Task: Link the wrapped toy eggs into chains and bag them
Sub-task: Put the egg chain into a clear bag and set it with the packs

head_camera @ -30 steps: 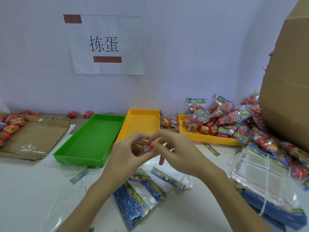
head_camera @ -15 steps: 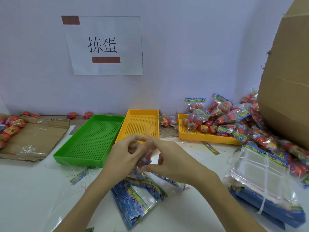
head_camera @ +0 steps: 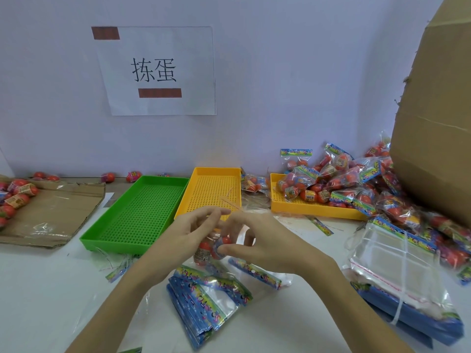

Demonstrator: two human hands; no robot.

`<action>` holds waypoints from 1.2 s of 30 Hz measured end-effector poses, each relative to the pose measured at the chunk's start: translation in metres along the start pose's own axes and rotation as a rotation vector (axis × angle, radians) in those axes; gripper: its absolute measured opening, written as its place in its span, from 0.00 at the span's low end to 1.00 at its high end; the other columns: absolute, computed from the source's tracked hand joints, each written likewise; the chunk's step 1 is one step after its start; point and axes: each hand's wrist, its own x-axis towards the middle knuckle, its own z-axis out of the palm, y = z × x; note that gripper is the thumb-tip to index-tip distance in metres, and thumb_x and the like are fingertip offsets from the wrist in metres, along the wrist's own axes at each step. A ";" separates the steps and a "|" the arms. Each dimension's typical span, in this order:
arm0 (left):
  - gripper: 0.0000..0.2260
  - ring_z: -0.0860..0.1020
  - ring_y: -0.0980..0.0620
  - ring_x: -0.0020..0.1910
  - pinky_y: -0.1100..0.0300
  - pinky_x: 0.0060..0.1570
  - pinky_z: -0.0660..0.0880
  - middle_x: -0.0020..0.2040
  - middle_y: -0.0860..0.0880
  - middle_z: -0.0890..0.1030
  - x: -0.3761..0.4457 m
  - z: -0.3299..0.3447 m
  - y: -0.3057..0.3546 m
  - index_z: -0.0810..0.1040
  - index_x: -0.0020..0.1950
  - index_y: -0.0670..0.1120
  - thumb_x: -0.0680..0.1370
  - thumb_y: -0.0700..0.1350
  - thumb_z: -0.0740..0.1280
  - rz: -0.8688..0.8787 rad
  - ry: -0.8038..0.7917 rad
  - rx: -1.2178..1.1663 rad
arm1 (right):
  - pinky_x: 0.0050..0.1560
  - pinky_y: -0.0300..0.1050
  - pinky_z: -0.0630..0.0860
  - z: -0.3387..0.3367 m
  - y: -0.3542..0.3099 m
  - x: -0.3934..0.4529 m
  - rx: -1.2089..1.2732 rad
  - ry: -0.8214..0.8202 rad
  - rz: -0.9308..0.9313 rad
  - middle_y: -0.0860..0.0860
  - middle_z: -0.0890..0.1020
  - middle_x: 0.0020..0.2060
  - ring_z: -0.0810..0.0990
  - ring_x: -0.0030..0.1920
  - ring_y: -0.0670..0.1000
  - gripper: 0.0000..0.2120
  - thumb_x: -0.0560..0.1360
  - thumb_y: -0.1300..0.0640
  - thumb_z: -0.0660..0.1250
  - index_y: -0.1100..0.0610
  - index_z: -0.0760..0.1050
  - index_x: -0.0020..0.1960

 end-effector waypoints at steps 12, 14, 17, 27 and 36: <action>0.10 0.87 0.50 0.37 0.69 0.28 0.76 0.46 0.47 0.88 0.000 0.012 -0.002 0.84 0.55 0.43 0.86 0.39 0.62 0.095 0.149 0.105 | 0.42 0.45 0.82 0.005 0.004 0.001 0.010 -0.041 -0.022 0.45 0.85 0.52 0.82 0.32 0.43 0.10 0.83 0.49 0.66 0.50 0.86 0.55; 0.10 0.87 0.52 0.36 0.70 0.28 0.75 0.46 0.48 0.88 0.001 0.013 -0.001 0.84 0.55 0.44 0.86 0.40 0.62 0.109 0.153 0.119 | 0.42 0.40 0.81 0.003 0.003 0.001 0.070 -0.040 -0.026 0.45 0.86 0.52 0.84 0.29 0.45 0.10 0.83 0.50 0.66 0.51 0.85 0.55; 0.11 0.87 0.49 0.40 0.64 0.35 0.81 0.46 0.47 0.88 0.003 0.011 -0.004 0.83 0.55 0.45 0.86 0.43 0.61 0.118 0.174 0.099 | 0.36 0.34 0.77 -0.003 0.004 0.004 0.084 0.126 -0.082 0.45 0.86 0.49 0.83 0.34 0.41 0.10 0.82 0.51 0.68 0.54 0.86 0.55; 0.14 0.88 0.40 0.45 0.46 0.48 0.82 0.50 0.45 0.88 0.010 0.009 -0.012 0.82 0.60 0.45 0.88 0.44 0.57 0.015 0.242 -0.047 | 0.59 0.50 0.72 -0.032 0.071 0.001 -0.351 0.849 0.566 0.53 0.81 0.55 0.75 0.59 0.56 0.12 0.84 0.54 0.61 0.57 0.82 0.55; 0.14 0.88 0.42 0.41 0.60 0.40 0.83 0.48 0.46 0.88 0.009 0.013 -0.008 0.82 0.58 0.42 0.87 0.43 0.57 0.030 0.212 -0.054 | 0.74 0.57 0.52 -0.024 0.103 0.021 -0.604 0.581 0.816 0.54 0.61 0.81 0.56 0.80 0.56 0.28 0.86 0.41 0.46 0.51 0.81 0.66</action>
